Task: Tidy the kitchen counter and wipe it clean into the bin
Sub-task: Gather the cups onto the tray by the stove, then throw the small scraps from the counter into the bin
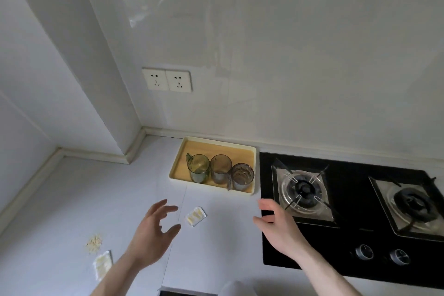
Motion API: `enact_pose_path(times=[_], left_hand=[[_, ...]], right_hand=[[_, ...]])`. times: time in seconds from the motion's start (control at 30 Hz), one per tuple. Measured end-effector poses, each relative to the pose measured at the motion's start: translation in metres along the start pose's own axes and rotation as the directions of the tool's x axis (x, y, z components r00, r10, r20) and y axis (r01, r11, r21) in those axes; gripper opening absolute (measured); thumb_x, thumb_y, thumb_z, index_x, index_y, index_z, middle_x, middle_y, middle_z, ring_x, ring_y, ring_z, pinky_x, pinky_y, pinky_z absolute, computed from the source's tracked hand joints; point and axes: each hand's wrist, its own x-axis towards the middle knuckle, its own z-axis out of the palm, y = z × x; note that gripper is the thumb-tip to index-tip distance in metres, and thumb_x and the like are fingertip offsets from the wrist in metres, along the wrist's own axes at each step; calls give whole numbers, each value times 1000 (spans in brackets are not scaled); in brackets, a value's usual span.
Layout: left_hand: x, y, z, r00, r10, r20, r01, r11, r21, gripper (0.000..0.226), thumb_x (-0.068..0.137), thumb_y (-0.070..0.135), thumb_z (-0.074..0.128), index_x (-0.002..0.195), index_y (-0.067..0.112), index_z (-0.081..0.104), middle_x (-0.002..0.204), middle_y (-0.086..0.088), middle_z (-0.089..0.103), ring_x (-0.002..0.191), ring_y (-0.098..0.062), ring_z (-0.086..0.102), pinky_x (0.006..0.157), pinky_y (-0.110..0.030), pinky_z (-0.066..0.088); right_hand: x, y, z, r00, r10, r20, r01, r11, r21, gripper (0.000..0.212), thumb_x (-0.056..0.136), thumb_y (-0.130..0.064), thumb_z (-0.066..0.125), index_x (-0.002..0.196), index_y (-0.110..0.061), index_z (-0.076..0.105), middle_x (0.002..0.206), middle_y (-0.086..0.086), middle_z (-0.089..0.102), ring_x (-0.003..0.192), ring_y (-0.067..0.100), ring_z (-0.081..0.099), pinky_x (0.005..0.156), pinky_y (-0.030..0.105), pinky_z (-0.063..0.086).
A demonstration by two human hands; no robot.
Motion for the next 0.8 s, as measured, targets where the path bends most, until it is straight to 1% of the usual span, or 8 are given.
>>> enact_pose_path(times=[0.07, 0.17, 0.3, 0.43, 0.53, 0.6, 0.67, 0.8], left_hand=[[-32, -17, -9, 998, -58, -19, 60, 996, 73, 41, 89, 37, 74, 127, 44, 59, 154, 20, 35, 98, -6, 67, 92, -27, 55], [-64, -35, -19, 992, -116, -56, 124, 981, 150, 43, 90, 40, 71, 130, 46, 56, 154, 26, 30, 85, 1, 67, 92, -27, 55], [-85, -44, -24, 991, -121, -62, 128, 983, 133, 44, 91, 41, 68, 133, 44, 55, 158, 20, 31, 102, -6, 64, 98, -30, 53], [-99, -34, -21, 996, -85, -7, 85, 984, 155, 46, 93, 43, 65, 137, 42, 52, 160, 19, 29, 117, -8, 60, 100, -28, 50], [-118, -25, -16, 996, -88, 15, 84, 979, 188, 48, 93, 45, 64, 138, 42, 51, 160, 17, 29, 125, -12, 58, 104, -31, 49], [-136, -22, -14, 994, -111, -12, 111, 975, 193, 48, 93, 46, 64, 139, 41, 51, 160, 17, 29, 128, -13, 56, 106, -31, 48], [-158, -21, -11, 985, -158, -64, 167, 970, 176, 48, 94, 47, 62, 139, 40, 51, 160, 16, 30, 131, -14, 54, 109, -30, 46], [-219, -20, 7, 933, -309, -183, 333, 935, 122, 47, 94, 47, 61, 139, 40, 51, 159, 16, 31, 133, -13, 53, 109, -29, 45]], right_hand=[[3, -12, 9, 998, -29, 49, 30, 999, -33, 44, 93, -36, 67, 133, -39, 50, 129, -22, 54, 109, -3, 58, 79, 15, 47], [4, -23, 27, 994, -56, 97, 63, 996, -67, 43, 92, -37, 68, 132, -39, 53, 131, -23, 55, 109, -4, 58, 80, 17, 49], [-4, -31, 58, 982, -68, 174, 92, 987, -132, 45, 94, -35, 67, 135, -38, 51, 132, -24, 53, 112, -3, 57, 78, 13, 47], [-12, -31, 88, 962, -69, 265, 134, 962, -236, 46, 95, -36, 65, 138, -39, 48, 137, -21, 49, 117, 1, 55, 89, 23, 52], [-17, -30, 107, 945, -82, 315, 174, 945, -277, 46, 94, -36, 65, 137, -41, 48, 138, -18, 48, 117, 3, 54, 91, 28, 55], [-24, -31, 118, 931, -103, 351, 206, 941, -268, 44, 94, -35, 64, 135, -42, 49, 137, -17, 48, 117, 4, 53, 89, 30, 56], [-31, -32, 127, 900, -128, 417, 258, 927, -272, 43, 95, -34, 63, 134, -43, 48, 139, -17, 49, 118, 4, 53, 91, 27, 53], [-44, -34, 137, 796, -162, 583, 389, 876, -287, 45, 95, -32, 63, 136, -44, 47, 140, -18, 48, 120, 3, 52, 98, 27, 49]])
